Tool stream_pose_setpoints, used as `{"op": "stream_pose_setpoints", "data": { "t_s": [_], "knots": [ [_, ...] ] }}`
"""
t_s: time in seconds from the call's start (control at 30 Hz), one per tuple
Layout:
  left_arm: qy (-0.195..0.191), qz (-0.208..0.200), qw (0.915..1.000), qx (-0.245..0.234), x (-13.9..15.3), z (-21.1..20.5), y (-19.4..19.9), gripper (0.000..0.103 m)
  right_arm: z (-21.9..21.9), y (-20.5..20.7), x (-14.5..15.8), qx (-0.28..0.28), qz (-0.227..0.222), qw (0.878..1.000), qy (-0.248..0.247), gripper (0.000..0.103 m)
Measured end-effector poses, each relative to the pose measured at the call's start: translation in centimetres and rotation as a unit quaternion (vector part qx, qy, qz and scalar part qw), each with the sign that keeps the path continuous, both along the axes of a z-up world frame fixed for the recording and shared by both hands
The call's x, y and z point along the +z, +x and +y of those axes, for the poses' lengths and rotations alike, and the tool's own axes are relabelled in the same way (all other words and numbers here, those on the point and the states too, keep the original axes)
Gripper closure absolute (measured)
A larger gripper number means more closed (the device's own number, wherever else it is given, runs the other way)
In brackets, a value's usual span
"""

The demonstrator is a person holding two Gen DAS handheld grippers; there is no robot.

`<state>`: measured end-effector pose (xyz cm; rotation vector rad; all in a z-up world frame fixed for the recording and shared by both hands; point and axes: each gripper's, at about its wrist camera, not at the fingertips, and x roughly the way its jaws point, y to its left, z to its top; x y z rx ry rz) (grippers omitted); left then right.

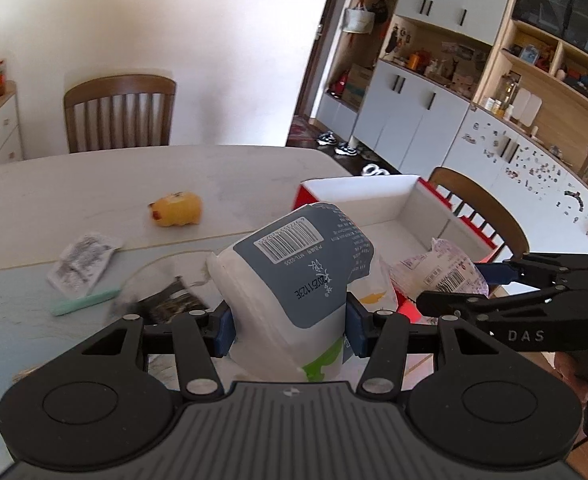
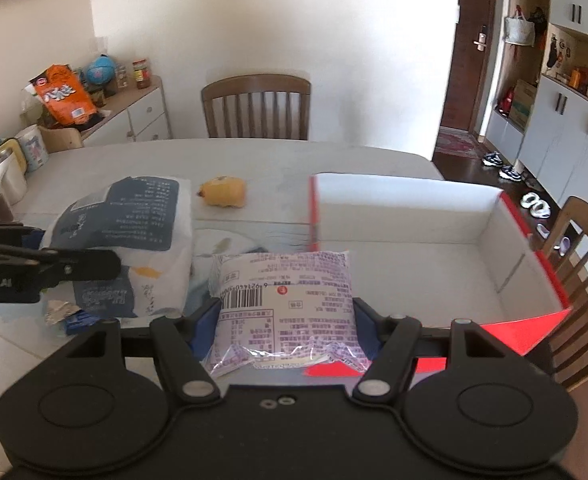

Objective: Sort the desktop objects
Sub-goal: 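Carry both held bags over the red shoebox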

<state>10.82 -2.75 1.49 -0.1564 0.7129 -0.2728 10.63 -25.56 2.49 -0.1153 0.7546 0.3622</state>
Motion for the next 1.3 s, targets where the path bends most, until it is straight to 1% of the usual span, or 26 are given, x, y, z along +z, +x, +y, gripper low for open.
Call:
{"op": "stream_pose_setpoints", "data": {
  "t_s": [0.17,0.37,0.6,0.7,0.83,1.0,1.2,1.3],
  "knots": [
    [-0.002,-0.004,0.9999,-0.014,0.2,-2.8,1.2,0.051,-2.7,1.4,0.2,-0.01,-0.003,1.0,0.0,0.035],
    [0.006,-0.009,0.9995,-0.029,0.3,-6.1,2.8,0.051,-5.8,3.0,0.1,-0.014,-0.004,1.0,-0.001,0.035],
    [0.01,-0.005,0.999,-0.043,0.4,-9.2,4.9,0.051,-8.3,4.7,-0.2,-0.016,-0.004,1.0,-0.01,0.035],
    [0.014,-0.003,0.9986,-0.051,0.5,-10.5,6.0,0.051,-9.6,5.5,-0.4,-0.018,0.003,1.0,-0.006,0.035],
    [0.02,-0.001,0.998,-0.06,0.3,-12.2,7.4,0.051,-10.9,6.4,-0.9,-0.016,0.006,1.0,-0.015,0.035],
    [0.034,0.005,0.9971,-0.068,-0.2,-14.1,9.6,0.051,-11.7,7.8,-2.2,-0.007,0.011,0.999,-0.03,0.035],
    [0.071,0.011,0.9947,-0.073,-1.0,-16.1,12.6,0.051,-11.3,9.3,-3.1,0.012,0.008,0.999,-0.049,0.035],
    [0.076,0.018,0.9942,-0.073,-1.4,-16.6,13.7,0.051,-11.6,10.2,-3.7,0.013,0.019,0.998,-0.053,0.035]
  ]
}}
